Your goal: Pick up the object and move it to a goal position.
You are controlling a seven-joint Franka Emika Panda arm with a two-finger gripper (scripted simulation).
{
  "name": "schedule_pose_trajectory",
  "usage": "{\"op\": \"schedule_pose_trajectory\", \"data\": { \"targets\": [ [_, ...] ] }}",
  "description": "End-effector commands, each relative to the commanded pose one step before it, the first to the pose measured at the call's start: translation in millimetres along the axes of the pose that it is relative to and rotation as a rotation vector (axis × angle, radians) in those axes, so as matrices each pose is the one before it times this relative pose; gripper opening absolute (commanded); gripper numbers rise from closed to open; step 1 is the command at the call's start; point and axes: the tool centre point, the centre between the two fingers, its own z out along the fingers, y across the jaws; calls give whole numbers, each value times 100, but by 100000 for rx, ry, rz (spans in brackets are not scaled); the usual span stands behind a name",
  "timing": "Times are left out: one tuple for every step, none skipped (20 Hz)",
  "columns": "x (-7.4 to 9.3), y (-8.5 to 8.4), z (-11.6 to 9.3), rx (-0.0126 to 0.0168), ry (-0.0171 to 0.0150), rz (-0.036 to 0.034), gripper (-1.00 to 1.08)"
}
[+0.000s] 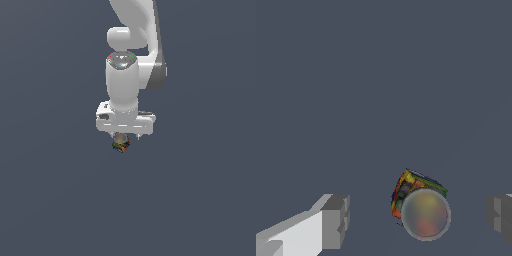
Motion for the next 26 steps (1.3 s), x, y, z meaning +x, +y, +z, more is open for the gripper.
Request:
{"op": "schedule_pose_trajectory", "data": {
  "targets": [
    [-574,322,804,-213,-753,3956,100],
    [-269,164,377,-113,-341,1917,100],
    [-289,183,404,-131,-365,2070,100],
    [-310,204,431,-150,-387,2226,100],
    [-329,227,458,-173,-409,2384,100],
    [-349,251,484,-197,-430,2541,100],
    [-364,275,506,-223,-445,2679,100],
    [-348,277,485,-229,-422,2591,100],
    [-323,270,452,-228,-390,2436,100],
    [-299,261,420,-224,-358,2281,100],
    [-275,250,388,-218,-327,2126,100],
    [-252,238,357,-210,-298,1970,100],
    [-229,225,326,-200,-269,1814,100],
    [-207,210,296,-188,-242,1658,100],
    [-185,193,267,-174,-215,1500,100],
    [-164,175,238,-159,-190,1343,100],
    [-143,157,209,-143,-165,1186,100],
    [-123,138,180,-126,-141,1028,100],
    [-103,119,152,-109,-119,872,100],
    [-85,96,124,-89,-96,709,100],
    [-64,77,96,-71,-74,556,100],
    [-46,55,69,-51,-53,396,100],
    [-28,32,41,-30,-31,235,100],
    [-12,5,13,-9,-9,68,100],
    [47,-45,-57,29,9,-477,100],
    [-2,-1,34,0,0,0,100]
  ]
}}
